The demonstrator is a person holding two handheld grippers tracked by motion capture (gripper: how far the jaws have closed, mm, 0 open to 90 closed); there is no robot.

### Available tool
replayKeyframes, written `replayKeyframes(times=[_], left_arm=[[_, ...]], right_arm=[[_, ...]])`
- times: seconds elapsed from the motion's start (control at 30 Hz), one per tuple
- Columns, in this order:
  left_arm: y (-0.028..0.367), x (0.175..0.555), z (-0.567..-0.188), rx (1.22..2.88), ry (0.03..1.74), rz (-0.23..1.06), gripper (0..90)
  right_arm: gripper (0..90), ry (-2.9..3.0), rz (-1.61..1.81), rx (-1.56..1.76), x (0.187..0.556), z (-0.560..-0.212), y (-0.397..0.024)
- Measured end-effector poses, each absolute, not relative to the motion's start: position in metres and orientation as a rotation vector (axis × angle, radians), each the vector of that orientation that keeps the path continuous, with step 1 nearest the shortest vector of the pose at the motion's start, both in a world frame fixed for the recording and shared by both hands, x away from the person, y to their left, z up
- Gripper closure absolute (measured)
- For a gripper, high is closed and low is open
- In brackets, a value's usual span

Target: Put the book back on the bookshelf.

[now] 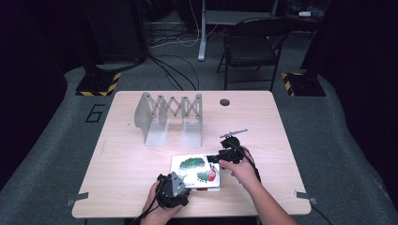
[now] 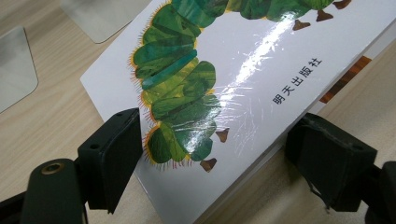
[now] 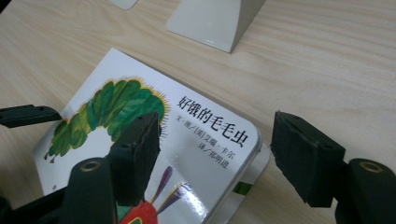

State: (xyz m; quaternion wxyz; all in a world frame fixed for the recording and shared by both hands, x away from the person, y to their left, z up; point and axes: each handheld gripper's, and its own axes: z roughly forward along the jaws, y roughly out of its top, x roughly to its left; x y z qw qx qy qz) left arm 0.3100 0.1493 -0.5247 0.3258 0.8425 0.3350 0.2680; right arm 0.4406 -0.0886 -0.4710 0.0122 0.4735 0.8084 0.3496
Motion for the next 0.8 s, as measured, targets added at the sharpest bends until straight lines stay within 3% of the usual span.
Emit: replayKeyframes(times=[0.8], left_arm=[[0.147,0.309,-0.527,2.180,0.894,0.727,19.0]], right_arm=[[24.7,2.680,1.027,1.554,0.464,-0.490,-0.072]])
